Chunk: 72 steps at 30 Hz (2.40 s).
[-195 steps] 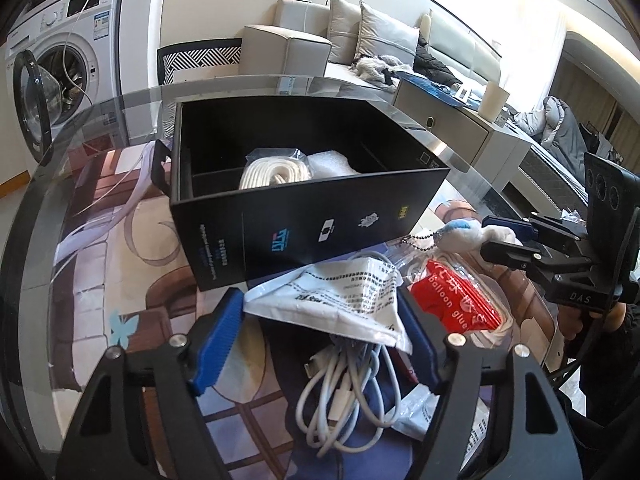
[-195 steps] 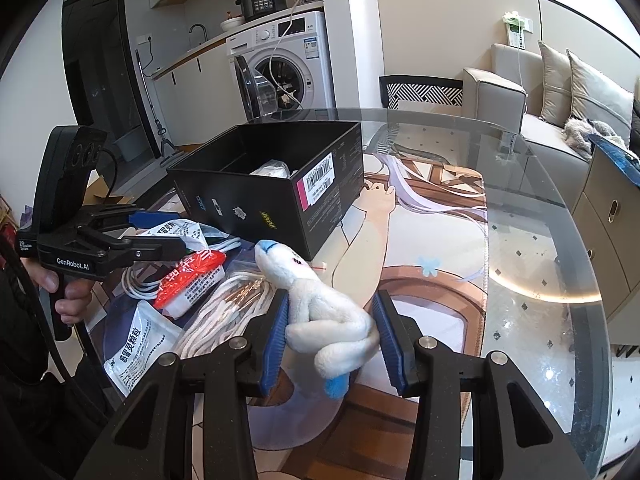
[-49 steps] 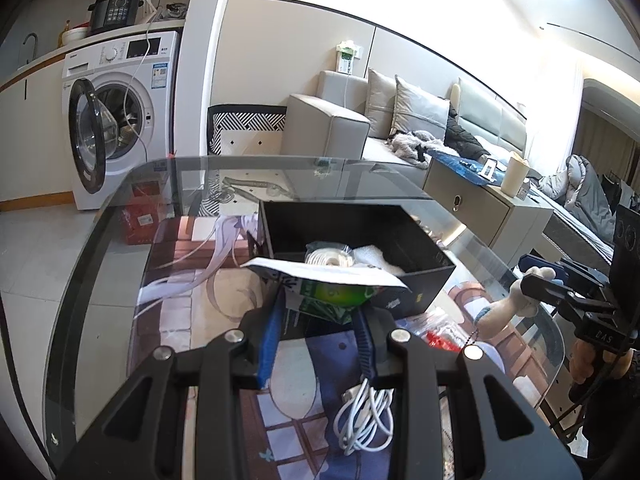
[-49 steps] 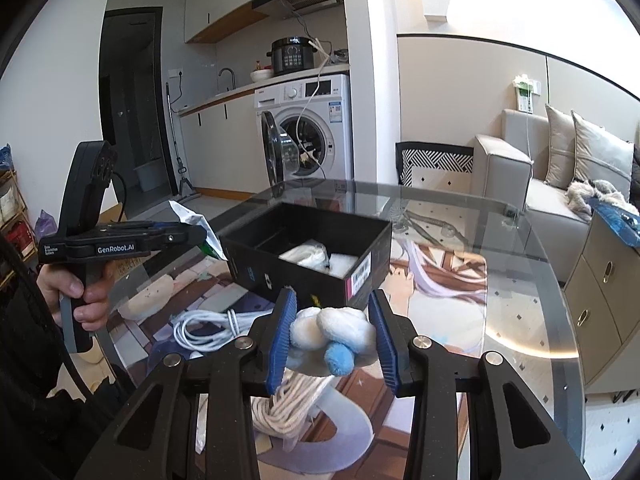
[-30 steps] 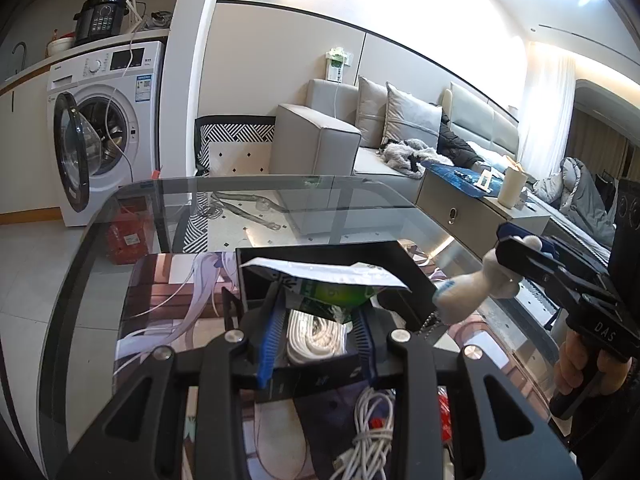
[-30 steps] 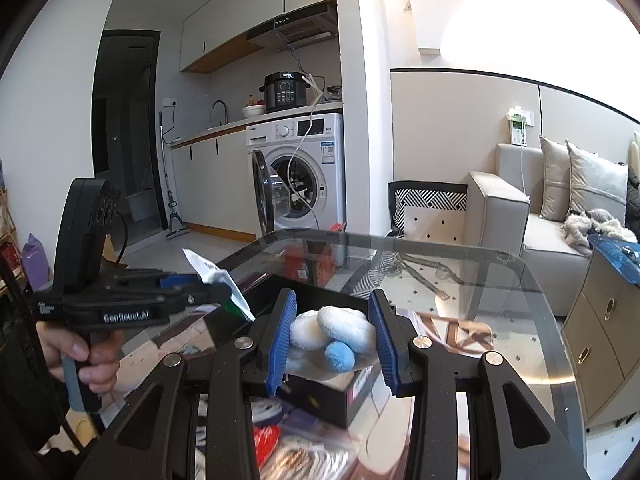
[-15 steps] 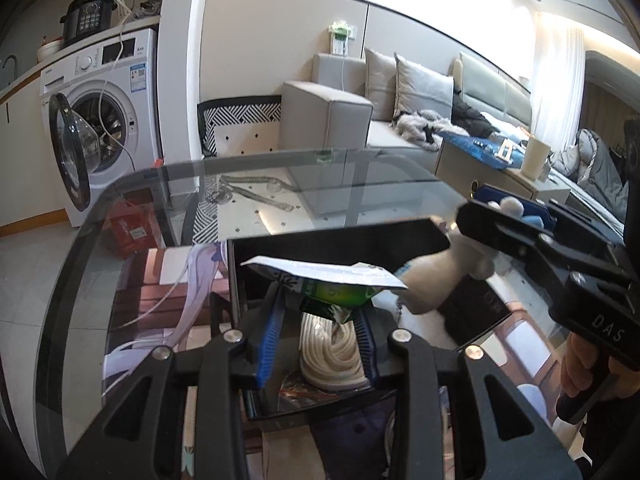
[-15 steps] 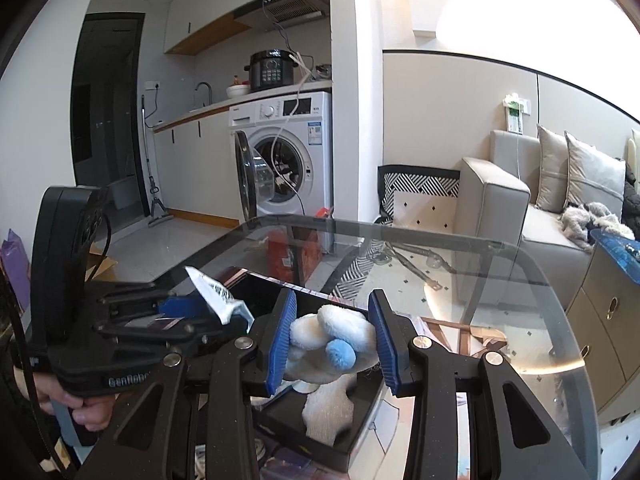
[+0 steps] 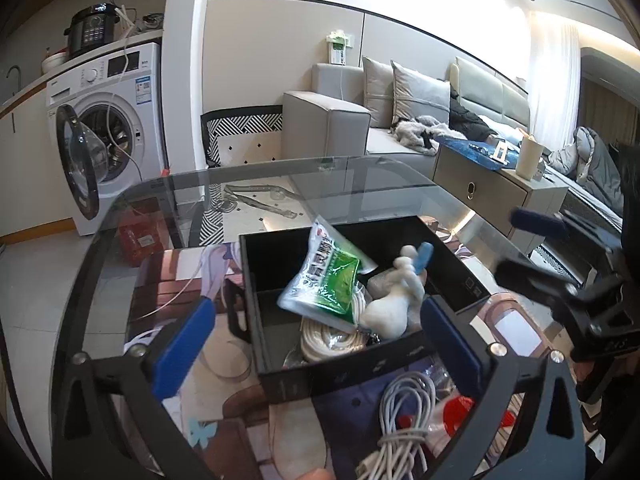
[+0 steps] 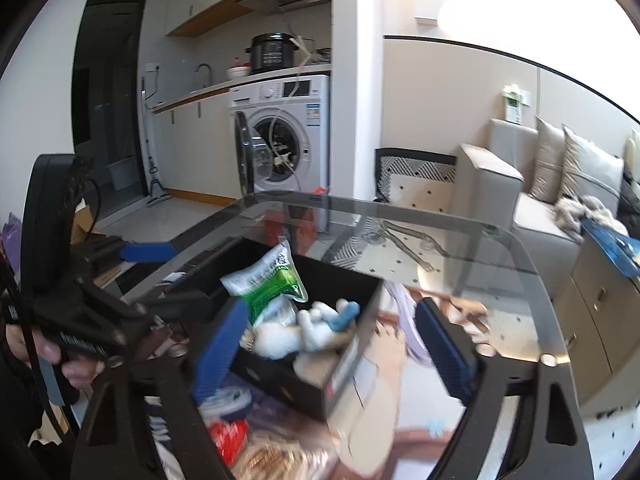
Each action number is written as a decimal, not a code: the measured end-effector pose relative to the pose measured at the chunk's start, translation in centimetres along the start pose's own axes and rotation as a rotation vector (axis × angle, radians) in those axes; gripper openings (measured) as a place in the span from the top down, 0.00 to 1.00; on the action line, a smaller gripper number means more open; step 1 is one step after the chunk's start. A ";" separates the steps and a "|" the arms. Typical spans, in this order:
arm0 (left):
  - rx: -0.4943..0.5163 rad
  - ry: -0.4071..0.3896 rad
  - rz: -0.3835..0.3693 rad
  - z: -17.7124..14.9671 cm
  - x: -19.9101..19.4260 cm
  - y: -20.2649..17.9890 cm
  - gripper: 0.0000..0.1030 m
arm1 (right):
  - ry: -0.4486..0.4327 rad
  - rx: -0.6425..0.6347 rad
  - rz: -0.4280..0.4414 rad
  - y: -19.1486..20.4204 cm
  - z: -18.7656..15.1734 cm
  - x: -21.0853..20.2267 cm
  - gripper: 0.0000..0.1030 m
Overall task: Organize soft objects
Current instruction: 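Open the left tool to drop the sachet while the right tool drops the toy into the box, then withdraw both tools from the box toward the white cable and bagged rope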
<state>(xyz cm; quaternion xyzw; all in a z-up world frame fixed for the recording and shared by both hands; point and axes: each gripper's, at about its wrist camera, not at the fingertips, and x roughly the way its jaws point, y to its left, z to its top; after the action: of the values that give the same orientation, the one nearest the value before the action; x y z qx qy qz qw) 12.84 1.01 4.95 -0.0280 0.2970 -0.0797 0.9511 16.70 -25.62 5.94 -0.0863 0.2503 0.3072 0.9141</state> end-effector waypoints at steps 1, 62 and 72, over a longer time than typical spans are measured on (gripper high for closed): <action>-0.002 -0.003 0.008 -0.1 -0.4 0.1 0.00 | 0.013 0.017 0.002 -0.2 -0.4 -0.4 0.07; 0.113 0.195 0.048 -7.3 -0.6 -3.2 0.00 | 0.346 0.101 0.043 1.9 -11.1 -0.7 0.01; 0.106 0.216 0.047 -7.0 0.0 -2.9 0.00 | 0.342 0.086 -0.020 0.4 -11.3 -1.1 0.01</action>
<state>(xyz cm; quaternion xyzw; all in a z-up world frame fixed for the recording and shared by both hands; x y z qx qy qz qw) 8.42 -1.87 -0.53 0.0383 0.3937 -0.0754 0.9153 11.15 -29.41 -3.16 -0.1005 0.4143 0.2678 0.8640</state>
